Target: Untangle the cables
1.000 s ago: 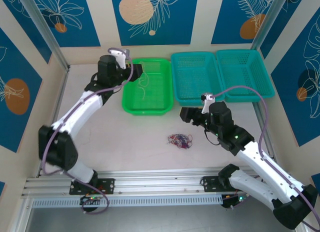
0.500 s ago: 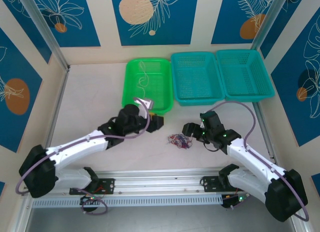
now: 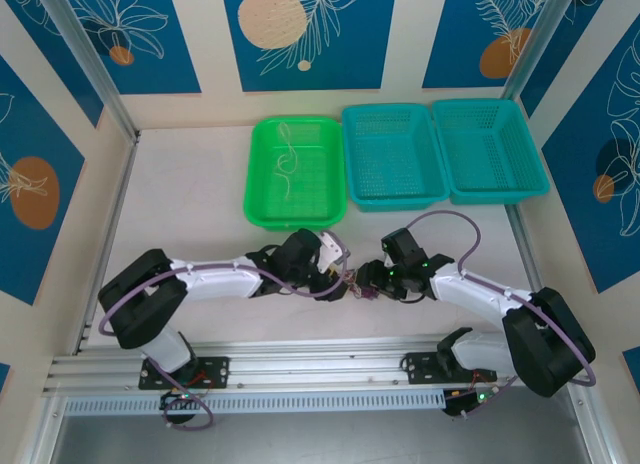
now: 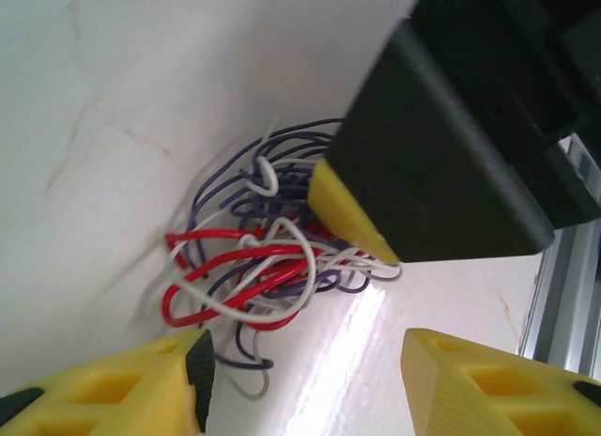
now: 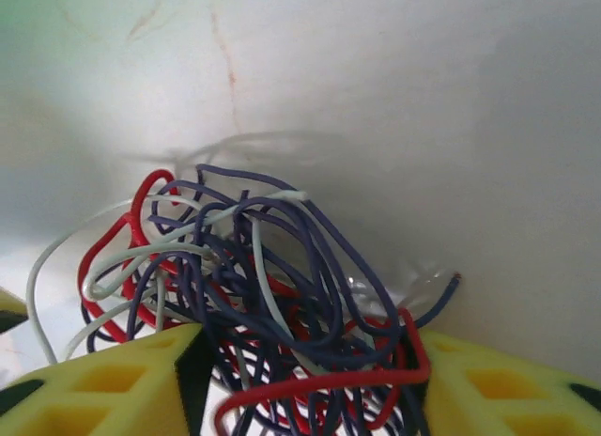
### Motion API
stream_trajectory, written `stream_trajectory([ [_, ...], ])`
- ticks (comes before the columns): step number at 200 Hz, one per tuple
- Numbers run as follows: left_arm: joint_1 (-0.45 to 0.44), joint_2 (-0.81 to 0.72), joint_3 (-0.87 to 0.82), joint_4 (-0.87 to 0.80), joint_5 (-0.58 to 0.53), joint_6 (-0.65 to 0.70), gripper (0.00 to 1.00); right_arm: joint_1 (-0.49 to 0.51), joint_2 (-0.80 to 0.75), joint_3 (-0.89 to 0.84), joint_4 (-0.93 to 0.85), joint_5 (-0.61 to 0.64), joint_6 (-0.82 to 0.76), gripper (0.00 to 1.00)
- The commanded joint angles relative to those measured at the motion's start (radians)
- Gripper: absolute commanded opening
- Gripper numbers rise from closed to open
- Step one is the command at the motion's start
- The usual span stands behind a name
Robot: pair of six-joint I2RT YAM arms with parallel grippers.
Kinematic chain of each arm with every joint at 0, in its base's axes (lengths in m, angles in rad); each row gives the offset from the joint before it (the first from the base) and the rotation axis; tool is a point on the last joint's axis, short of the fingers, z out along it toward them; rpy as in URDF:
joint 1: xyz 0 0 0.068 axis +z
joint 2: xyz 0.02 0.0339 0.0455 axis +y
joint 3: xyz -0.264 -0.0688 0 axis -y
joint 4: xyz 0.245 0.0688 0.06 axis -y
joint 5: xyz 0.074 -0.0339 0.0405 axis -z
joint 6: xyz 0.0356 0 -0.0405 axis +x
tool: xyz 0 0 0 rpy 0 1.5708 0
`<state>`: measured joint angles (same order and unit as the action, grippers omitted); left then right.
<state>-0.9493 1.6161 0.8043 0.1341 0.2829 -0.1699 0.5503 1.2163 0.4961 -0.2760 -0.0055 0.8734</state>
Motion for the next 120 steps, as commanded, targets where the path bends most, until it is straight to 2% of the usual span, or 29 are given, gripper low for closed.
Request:
stream_trajectory([
  [1,-0.005,0.041,0.051,0.032,0.055,0.145,0.56,0.011,0.019,0.029,-0.003,0.003,-0.002,0.44],
  [46,-0.005,0.124,0.068,0.080,-0.021,0.160,0.57,0.028,0.031,0.042,-0.020,0.024,-0.019,0.23],
  [68,-0.003,0.146,0.067,0.102,-0.078,0.162,0.54,0.033,0.031,0.048,-0.024,0.028,-0.027,0.20],
  [89,-0.003,0.151,0.059,0.126,-0.122,0.143,0.40,0.036,0.031,0.053,-0.031,0.029,-0.038,0.16],
  [120,0.004,0.120,0.018,0.204,-0.135,0.099,0.01,0.043,0.026,0.045,-0.041,0.053,-0.032,0.16],
])
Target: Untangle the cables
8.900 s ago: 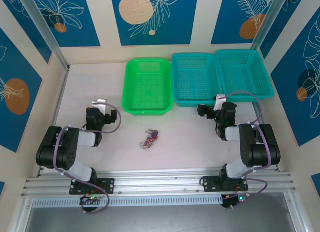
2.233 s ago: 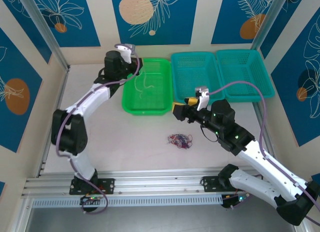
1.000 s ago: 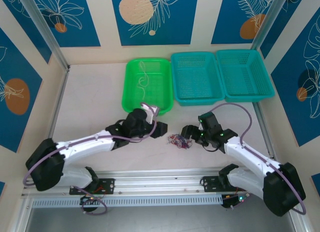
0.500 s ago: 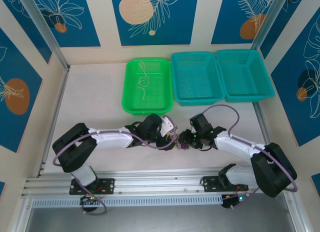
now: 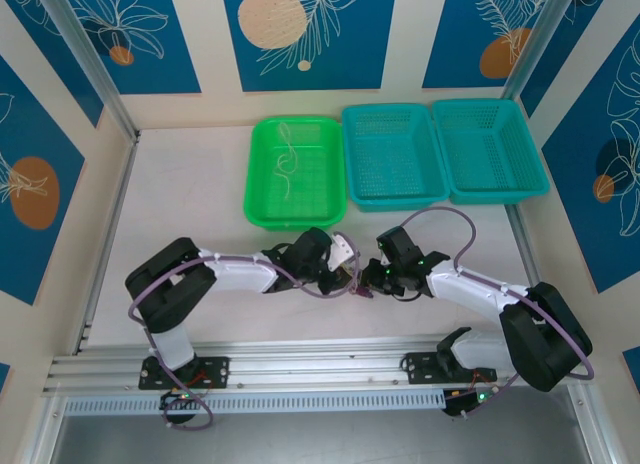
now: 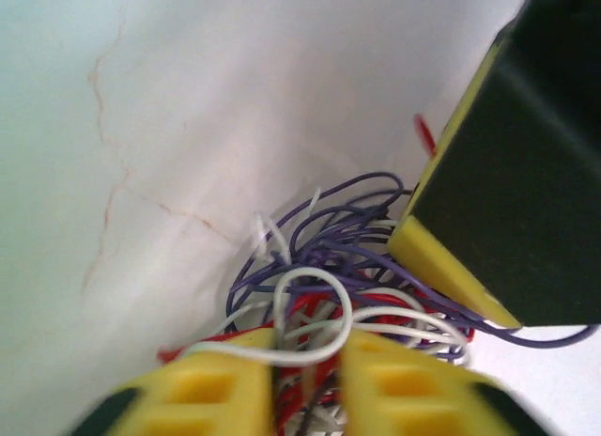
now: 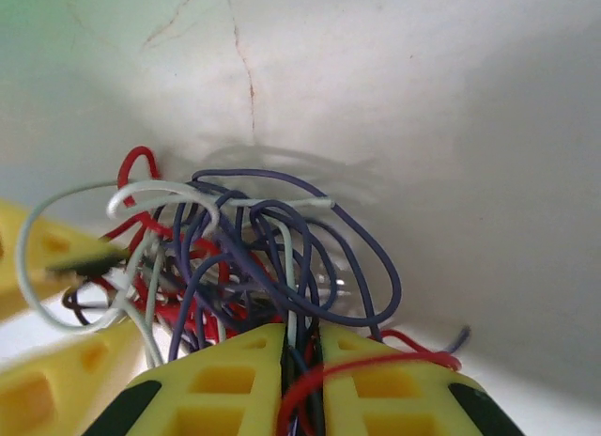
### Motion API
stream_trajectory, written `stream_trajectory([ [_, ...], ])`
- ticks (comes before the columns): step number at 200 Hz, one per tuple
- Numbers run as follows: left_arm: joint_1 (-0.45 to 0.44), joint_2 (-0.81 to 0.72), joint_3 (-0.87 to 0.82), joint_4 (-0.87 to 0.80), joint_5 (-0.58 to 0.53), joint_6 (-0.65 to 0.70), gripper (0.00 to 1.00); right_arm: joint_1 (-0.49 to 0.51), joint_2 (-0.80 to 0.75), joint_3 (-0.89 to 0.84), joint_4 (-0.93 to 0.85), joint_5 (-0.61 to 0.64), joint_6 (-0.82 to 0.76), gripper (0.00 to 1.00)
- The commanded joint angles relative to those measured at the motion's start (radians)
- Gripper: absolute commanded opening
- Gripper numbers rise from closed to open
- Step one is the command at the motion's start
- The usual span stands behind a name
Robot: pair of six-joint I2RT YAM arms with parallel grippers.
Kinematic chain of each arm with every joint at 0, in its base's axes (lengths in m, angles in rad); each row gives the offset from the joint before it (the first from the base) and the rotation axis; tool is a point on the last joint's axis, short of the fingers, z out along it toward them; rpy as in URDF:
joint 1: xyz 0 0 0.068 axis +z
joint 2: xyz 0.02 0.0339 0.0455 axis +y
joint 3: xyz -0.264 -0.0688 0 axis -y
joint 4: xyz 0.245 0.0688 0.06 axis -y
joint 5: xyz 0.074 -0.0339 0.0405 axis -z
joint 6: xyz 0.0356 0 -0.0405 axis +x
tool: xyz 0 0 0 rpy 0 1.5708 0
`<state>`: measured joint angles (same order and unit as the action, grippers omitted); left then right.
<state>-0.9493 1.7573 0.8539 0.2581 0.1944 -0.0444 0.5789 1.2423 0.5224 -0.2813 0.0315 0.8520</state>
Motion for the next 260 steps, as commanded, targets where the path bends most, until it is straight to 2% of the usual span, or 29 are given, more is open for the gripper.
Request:
stream_trajectory([
  [1,0.004,-0.023,-0.033,0.083,-0.046,-0.029,0.00,0.014,-0.001,0.019,-0.036,0.018,-0.010,0.16],
  [35,0.042,-0.107,-0.120,0.156,-0.043,-0.100,0.00,0.006,-0.029,0.012,-0.094,0.093,0.001,0.14],
  [63,0.081,-0.192,-0.186,0.116,-0.076,-0.138,0.00,-0.037,-0.088,-0.018,-0.144,0.161,0.049,0.04],
  [97,0.121,-0.294,-0.259,0.050,-0.094,-0.162,0.00,-0.124,-0.212,-0.085,-0.175,0.189,0.115,0.02],
  [125,0.131,-0.341,-0.306,0.071,-0.042,-0.169,0.00,-0.144,-0.289,-0.104,-0.173,0.180,0.080,0.02],
  [142,0.131,-0.337,-0.310,0.110,0.035,-0.178,0.00,-0.145,-0.281,-0.100,-0.140,0.123,0.040,0.03],
  [158,0.132,-0.331,-0.305,0.126,0.051,-0.187,0.00,-0.142,-0.256,-0.086,-0.125,0.084,0.029,0.06],
  [186,0.132,-0.343,-0.308,0.105,-0.007,-0.182,0.00,-0.142,-0.241,-0.073,-0.159,0.119,0.051,0.07],
  [210,0.135,-0.382,-0.314,-0.026,-0.204,-0.221,0.00,-0.165,-0.302,-0.091,-0.222,0.196,0.119,0.03],
  [224,0.156,-0.391,-0.325,-0.105,-0.286,-0.257,0.01,-0.209,-0.369,-0.127,-0.221,0.185,0.151,0.01],
  [239,0.181,-0.387,-0.350,-0.129,-0.265,-0.269,0.04,-0.243,-0.433,-0.170,-0.157,0.126,0.134,0.00],
  [260,0.182,-0.406,-0.399,-0.042,-0.146,-0.270,0.13,-0.240,-0.438,-0.157,-0.121,0.066,0.069,0.00],
])
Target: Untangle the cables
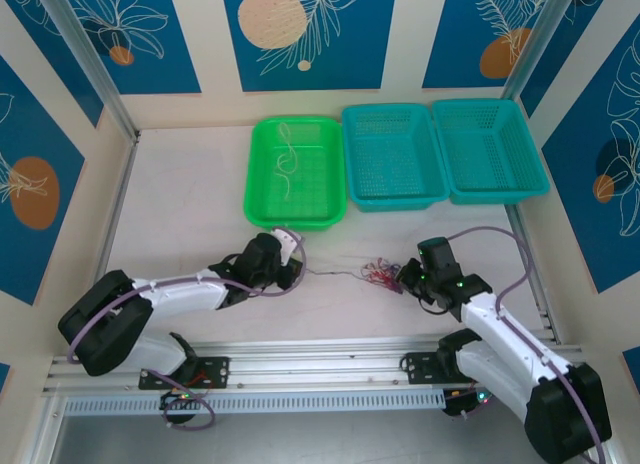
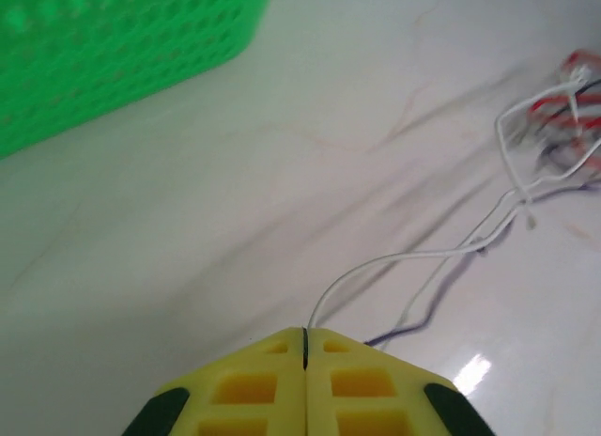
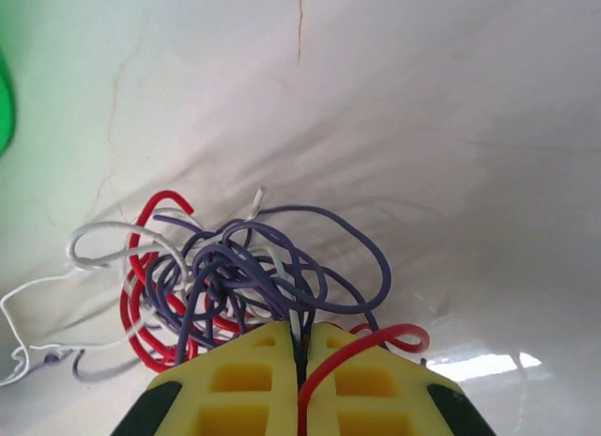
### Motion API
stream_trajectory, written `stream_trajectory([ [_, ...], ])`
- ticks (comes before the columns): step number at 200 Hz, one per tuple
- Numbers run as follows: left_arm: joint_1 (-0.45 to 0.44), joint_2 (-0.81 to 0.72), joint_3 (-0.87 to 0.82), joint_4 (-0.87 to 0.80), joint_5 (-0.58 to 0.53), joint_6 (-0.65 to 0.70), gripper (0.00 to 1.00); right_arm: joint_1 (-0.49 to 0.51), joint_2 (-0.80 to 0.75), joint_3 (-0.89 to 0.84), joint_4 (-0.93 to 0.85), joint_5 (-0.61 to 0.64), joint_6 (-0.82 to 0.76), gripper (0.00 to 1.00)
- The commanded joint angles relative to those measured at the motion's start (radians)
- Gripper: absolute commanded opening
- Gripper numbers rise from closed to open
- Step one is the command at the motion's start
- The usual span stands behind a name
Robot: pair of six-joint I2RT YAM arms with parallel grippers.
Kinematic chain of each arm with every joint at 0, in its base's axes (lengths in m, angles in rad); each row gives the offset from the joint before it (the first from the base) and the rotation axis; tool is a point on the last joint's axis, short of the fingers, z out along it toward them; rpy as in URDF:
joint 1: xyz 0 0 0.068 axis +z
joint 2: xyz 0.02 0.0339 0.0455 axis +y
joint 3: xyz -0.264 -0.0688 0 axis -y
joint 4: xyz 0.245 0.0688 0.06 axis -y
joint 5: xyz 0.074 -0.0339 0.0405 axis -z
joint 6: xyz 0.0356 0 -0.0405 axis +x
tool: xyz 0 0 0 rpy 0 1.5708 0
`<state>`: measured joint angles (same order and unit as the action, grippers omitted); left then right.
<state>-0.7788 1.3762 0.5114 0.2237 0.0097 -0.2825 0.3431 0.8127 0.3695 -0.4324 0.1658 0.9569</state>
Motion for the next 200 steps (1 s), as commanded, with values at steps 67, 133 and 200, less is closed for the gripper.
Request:
stream_trajectory([
  [67,0.010,-0.164,0.032,0.003,0.232,0.054,0.43,0.022,0.093,0.080,0.102,-0.211,-0.176,0.00],
  [133,-0.004,0.112,0.278,0.101,0.408,-0.086,0.44,0.048,0.112,0.116,0.090,-0.217,-0.202,0.00],
  [200,-0.008,0.373,0.369,0.211,0.717,0.012,0.52,0.059,0.145,0.149,0.067,-0.215,-0.212,0.00],
])
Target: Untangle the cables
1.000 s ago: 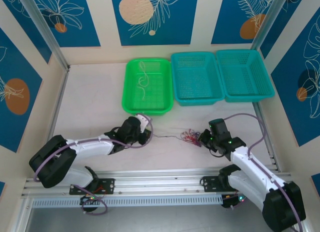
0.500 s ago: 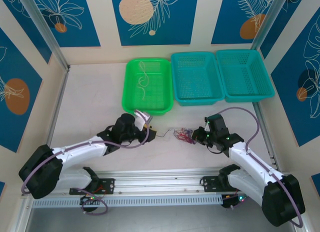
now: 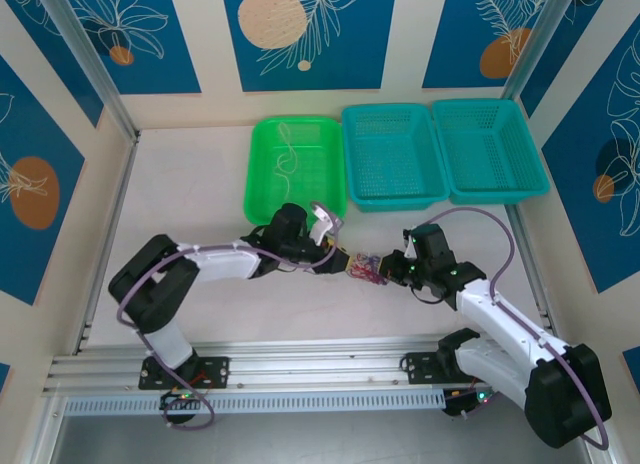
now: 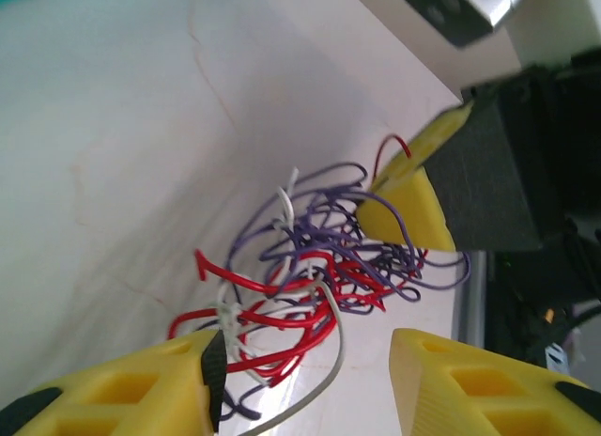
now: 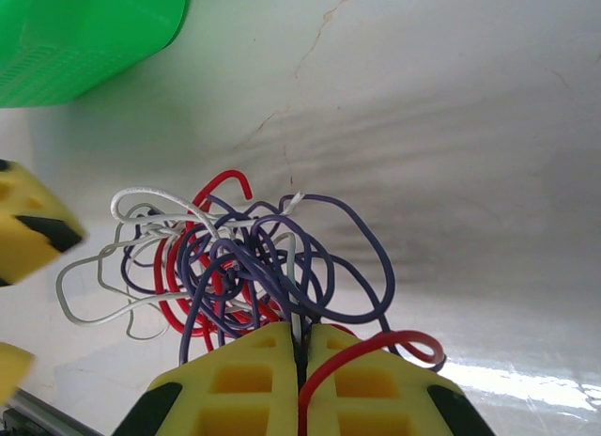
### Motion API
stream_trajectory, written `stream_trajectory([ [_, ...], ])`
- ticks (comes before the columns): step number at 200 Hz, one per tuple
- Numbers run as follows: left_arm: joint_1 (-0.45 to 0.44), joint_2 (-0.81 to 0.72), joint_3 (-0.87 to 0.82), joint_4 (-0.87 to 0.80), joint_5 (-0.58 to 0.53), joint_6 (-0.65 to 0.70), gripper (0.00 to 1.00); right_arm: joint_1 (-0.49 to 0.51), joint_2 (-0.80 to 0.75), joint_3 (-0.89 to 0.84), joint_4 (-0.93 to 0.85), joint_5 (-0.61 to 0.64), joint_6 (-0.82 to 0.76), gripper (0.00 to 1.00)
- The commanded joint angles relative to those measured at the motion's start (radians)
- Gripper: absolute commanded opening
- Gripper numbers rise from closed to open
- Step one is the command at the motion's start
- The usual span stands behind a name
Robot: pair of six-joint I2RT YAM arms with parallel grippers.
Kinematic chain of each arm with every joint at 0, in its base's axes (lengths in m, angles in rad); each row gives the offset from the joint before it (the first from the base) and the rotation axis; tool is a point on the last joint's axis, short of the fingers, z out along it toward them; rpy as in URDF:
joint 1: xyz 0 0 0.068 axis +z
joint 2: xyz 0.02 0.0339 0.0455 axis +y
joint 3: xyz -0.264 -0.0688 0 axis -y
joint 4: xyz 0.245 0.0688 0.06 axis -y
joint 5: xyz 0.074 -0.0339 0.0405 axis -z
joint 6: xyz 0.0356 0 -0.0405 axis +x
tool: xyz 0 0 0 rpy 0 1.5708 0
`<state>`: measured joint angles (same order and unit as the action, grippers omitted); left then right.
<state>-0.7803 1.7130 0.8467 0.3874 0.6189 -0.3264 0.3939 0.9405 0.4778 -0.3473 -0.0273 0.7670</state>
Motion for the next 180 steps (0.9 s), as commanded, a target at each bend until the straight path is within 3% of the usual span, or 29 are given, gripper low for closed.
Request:
stream_trajectory([
  [1,-0.006,0.038,0.034,0.045,0.105,0.059,0.52,0.009,0.018,0.040,-0.018,-0.022,-0.023,0.00],
  [26,-0.006,0.078,0.045,0.029,0.061,0.077,0.47,0.016,0.047,0.056,-0.018,-0.034,-0.028,0.00],
  [66,-0.006,0.069,0.019,0.050,-0.005,0.070,0.00,0.013,0.078,0.073,-0.059,0.032,-0.004,0.00],
  [115,0.031,-0.043,-0.087,0.111,-0.069,0.022,0.00,-0.036,0.063,0.048,-0.126,0.145,0.069,0.00],
  [180,0.111,-0.180,-0.209,0.138,-0.078,-0.040,0.00,-0.121,0.053,0.021,-0.131,0.081,0.050,0.00],
])
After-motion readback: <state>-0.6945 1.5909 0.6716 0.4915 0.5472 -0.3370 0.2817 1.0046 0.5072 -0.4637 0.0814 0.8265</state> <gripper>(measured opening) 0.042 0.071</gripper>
